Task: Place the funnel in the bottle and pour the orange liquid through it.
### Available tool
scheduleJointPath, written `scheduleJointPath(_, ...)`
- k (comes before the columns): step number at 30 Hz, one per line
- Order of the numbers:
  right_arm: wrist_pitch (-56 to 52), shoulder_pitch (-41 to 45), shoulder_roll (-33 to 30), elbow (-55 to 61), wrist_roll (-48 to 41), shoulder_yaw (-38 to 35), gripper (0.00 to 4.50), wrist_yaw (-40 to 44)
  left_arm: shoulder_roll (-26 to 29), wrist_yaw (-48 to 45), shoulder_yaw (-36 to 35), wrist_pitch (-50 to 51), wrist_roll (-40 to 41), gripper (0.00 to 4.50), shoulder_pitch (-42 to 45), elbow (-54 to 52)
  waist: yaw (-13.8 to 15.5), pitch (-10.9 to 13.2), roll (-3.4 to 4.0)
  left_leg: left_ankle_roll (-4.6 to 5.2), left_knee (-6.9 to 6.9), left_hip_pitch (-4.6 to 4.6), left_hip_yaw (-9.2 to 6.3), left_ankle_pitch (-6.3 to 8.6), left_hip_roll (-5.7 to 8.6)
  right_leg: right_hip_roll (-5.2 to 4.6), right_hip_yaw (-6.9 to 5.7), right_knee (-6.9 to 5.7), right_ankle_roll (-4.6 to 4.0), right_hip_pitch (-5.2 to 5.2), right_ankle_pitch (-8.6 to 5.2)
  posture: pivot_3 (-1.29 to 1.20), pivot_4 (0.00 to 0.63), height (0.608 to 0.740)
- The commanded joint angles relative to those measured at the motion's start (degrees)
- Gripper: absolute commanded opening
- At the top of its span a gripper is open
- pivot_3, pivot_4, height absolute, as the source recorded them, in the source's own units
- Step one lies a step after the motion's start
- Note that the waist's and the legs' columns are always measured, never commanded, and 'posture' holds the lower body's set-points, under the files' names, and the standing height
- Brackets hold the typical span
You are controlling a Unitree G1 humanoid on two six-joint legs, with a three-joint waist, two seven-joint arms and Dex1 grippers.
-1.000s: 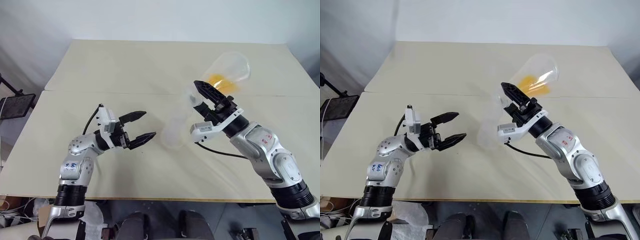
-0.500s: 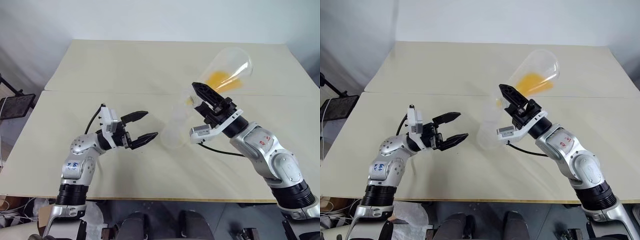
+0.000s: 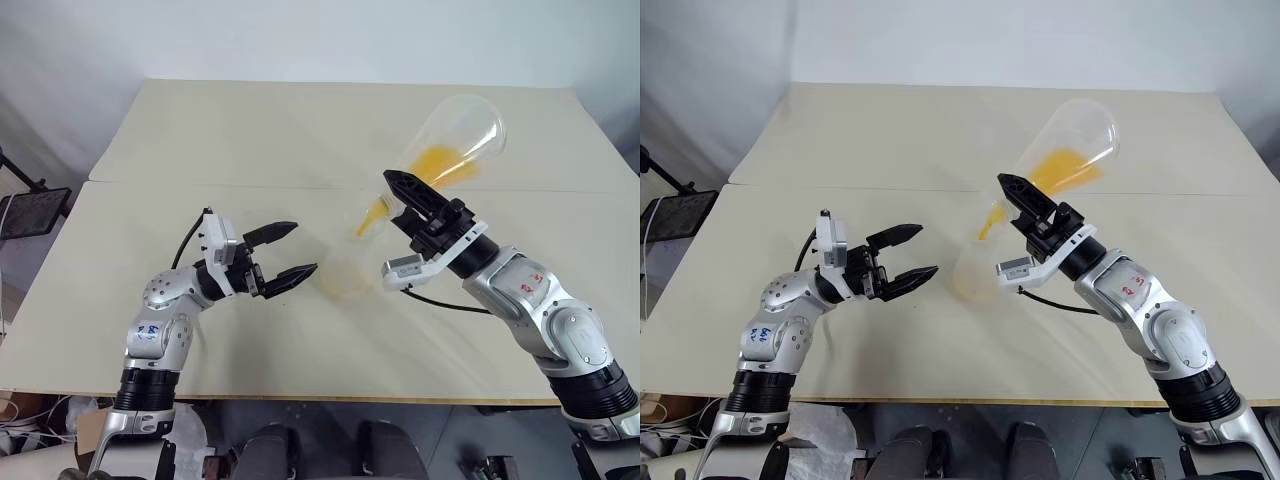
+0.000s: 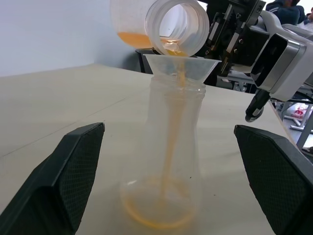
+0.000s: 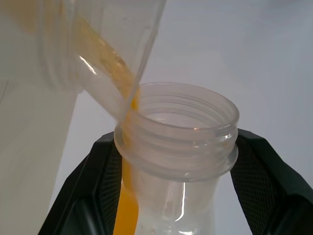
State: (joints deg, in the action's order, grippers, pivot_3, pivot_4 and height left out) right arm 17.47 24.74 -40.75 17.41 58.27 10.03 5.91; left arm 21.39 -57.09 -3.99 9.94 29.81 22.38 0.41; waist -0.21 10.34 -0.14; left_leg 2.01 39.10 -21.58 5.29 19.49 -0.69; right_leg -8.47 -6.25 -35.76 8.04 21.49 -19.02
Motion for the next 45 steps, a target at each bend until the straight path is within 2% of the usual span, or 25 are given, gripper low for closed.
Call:
scheduleJointPath(1, -0.1, 0.89, -1.05, 0.83, 0.93, -2.69, 2.73, -1.91, -0.08, 0.15, -0.38, -0.41, 1.1, 4.5, 0.5, -2.33, 0.01, 0.0, 0.0, 0.0, 0.0, 0.0, 0.0, 0.0, 0.0, 0.0, 0.0, 0.0, 0.0, 0.0, 0.0, 0.0, 0.15, 0.74)
scheduleJointPath(45, 3.12, 3.68, -5.03, -0.37, 4.16, -3.45, 2.73, -7.14, -1.83, 0.3, 0.25, -0.97, 1.07, 4.5, 0.75, -1.36, -0.01, 0.0, 0.0, 0.0, 0.0, 0.0, 0.0, 0.0, 0.0, 0.0, 0.0, 0.02, 0.0, 0.0, 0.0, 0.0, 0.15, 0.74)
